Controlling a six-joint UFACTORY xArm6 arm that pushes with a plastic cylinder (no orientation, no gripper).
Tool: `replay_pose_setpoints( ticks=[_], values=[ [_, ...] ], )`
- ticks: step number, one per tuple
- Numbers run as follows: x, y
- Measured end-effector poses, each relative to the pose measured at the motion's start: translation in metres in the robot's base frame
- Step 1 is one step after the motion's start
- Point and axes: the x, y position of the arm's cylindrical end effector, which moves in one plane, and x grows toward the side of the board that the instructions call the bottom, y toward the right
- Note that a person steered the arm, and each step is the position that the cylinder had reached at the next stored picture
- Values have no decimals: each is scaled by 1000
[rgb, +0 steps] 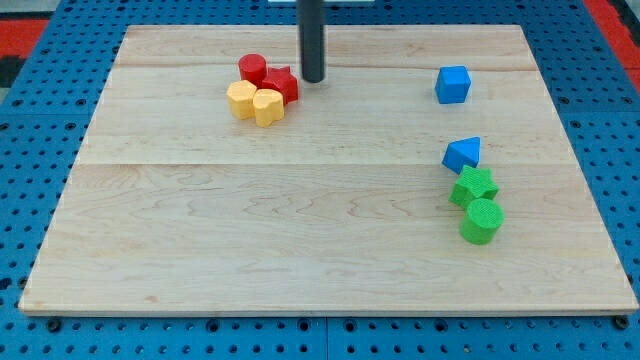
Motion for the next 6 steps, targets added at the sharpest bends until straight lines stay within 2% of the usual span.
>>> replay_pose_setpoints(
  ticks=[1,2,4,5,6],
  values=[
    [-13,97],
    [-9,162],
    [32,160],
    [22,143],
    [34,130]
  ],
)
